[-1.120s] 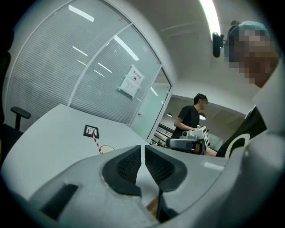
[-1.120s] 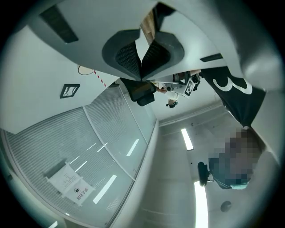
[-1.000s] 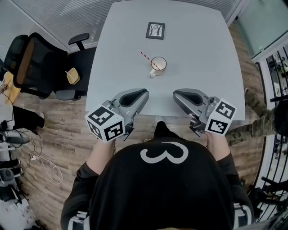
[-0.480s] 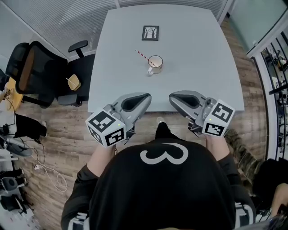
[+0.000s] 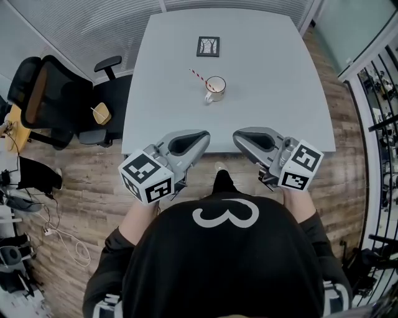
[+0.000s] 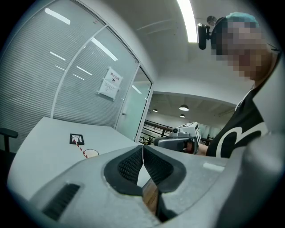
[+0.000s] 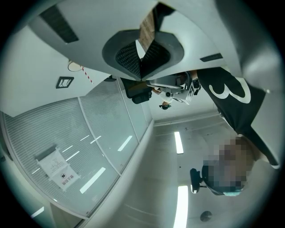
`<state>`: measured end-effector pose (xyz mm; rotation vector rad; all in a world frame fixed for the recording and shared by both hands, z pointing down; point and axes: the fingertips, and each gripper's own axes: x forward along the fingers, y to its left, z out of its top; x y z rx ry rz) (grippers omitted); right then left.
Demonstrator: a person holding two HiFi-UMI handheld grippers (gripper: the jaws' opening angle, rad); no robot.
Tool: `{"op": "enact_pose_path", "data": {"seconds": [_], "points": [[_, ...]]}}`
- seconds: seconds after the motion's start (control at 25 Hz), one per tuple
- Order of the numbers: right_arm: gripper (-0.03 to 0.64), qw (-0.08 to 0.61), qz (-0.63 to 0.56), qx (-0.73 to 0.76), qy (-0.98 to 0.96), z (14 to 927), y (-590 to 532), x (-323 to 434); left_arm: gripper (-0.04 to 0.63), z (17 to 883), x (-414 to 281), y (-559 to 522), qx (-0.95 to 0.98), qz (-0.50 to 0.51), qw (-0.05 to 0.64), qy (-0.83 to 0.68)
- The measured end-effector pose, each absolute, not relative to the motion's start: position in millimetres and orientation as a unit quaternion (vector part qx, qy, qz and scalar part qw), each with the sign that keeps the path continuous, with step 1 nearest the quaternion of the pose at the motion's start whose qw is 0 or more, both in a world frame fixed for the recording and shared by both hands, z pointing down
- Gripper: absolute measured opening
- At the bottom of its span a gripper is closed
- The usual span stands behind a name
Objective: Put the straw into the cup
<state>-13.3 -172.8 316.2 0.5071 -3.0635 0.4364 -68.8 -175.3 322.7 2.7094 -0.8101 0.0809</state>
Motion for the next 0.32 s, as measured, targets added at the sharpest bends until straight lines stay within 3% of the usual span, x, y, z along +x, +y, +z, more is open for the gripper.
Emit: {"op": "enact_pose_path", "data": {"seconds": [0.32], "points": [[0.011, 0.006, 0.141, 0.161, -0.977, 321.3, -162.3, -23.8, 0.02, 324.2, -75.2, -164.6, 0.948, 0.027, 0.149, -0.279]]}}
